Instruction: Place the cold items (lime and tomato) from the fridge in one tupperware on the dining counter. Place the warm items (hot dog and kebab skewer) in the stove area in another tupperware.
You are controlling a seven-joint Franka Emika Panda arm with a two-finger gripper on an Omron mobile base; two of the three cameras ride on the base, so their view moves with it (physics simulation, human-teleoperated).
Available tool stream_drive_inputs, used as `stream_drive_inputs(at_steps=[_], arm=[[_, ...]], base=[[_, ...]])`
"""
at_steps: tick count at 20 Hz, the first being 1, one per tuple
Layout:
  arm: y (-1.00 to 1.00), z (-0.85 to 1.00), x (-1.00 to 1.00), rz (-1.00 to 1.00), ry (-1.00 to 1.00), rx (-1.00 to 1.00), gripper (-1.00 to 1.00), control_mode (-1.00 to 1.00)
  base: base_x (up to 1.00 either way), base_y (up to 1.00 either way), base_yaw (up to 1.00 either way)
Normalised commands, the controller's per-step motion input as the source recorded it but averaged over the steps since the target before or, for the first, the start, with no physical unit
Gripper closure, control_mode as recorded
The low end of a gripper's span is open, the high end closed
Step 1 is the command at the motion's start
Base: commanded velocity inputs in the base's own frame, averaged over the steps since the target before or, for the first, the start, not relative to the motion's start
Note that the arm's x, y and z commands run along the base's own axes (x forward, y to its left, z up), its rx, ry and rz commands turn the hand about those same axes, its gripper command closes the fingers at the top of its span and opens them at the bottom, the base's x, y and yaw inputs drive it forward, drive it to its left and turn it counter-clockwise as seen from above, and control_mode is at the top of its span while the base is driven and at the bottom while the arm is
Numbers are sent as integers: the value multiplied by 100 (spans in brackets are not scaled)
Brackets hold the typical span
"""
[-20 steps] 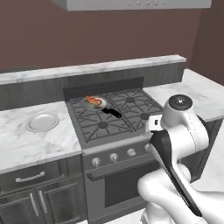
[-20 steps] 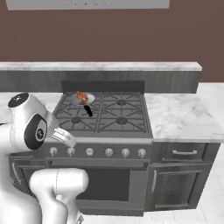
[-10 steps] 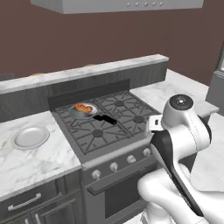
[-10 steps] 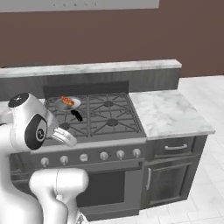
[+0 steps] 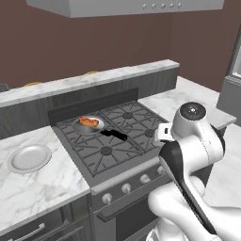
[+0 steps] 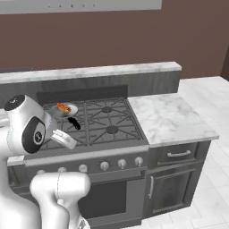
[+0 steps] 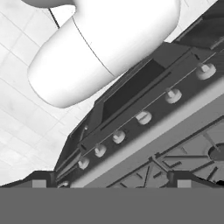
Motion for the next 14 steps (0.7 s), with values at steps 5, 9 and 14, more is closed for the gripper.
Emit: stream_drive_inputs(at_steps=[5, 9, 14], arm=[[8, 18, 0, 35, -4, 0, -100, -100], [5, 11, 4, 46, 1, 0, -100, -100], [22, 20, 30, 30, -4, -3, -100, -100]], base=[[0, 0, 0], [0, 0, 0], [0, 0, 0]])
